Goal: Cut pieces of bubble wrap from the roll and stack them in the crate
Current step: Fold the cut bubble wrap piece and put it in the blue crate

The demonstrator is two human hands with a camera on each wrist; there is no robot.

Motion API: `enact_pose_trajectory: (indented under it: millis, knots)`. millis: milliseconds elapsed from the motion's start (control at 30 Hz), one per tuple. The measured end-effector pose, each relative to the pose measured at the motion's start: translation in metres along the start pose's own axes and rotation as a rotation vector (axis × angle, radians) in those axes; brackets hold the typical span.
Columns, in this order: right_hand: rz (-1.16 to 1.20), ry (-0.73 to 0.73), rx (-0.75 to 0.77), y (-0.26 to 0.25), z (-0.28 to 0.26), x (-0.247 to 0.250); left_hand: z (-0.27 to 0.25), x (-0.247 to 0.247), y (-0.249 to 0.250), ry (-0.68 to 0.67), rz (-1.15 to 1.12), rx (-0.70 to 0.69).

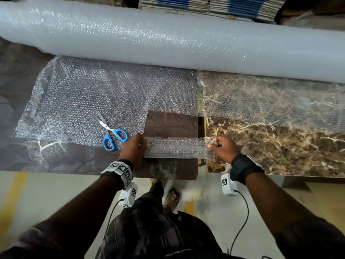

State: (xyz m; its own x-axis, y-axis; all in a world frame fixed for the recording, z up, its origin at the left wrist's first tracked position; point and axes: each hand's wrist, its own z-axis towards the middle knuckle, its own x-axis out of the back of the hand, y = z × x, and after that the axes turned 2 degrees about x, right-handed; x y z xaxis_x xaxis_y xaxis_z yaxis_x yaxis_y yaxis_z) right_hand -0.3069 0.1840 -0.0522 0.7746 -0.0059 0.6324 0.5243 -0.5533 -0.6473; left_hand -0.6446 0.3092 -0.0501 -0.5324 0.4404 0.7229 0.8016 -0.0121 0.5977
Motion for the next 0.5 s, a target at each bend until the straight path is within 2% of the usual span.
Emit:
enact_pose_trajectory:
  millis: [133,233,333,367,433,500]
  knots:
    - [-0.130,0.052,-0.027,-0.008,-0.005,-0.004,0.006,0.001,0.001,0.016,0.016,-0.006]
    - [-0.278,0.203,-0.017,-0.023,-0.009,-0.003,0.001,0.007,0.004,0.100,0.154,-0.069]
    - [-0.396,0.320,0.194,-0.050,-0.020,-0.006,-0.004,0.009,0.013,0.212,0.222,-0.233]
    - [-0.398,0.291,0.296,-0.059,-0.024,-0.012,-0.005,0.006,0.018,0.202,0.249,-0.310]
    - [-0.374,0.145,0.451,-0.072,-0.033,-0.030,-0.010,-0.006,0.026,0.115,0.313,-0.445]
    - [-0.436,-0.015,0.528,-0.079,-0.037,-0.056,-0.014,-0.023,0.032,-0.001,0.367,-0.524]
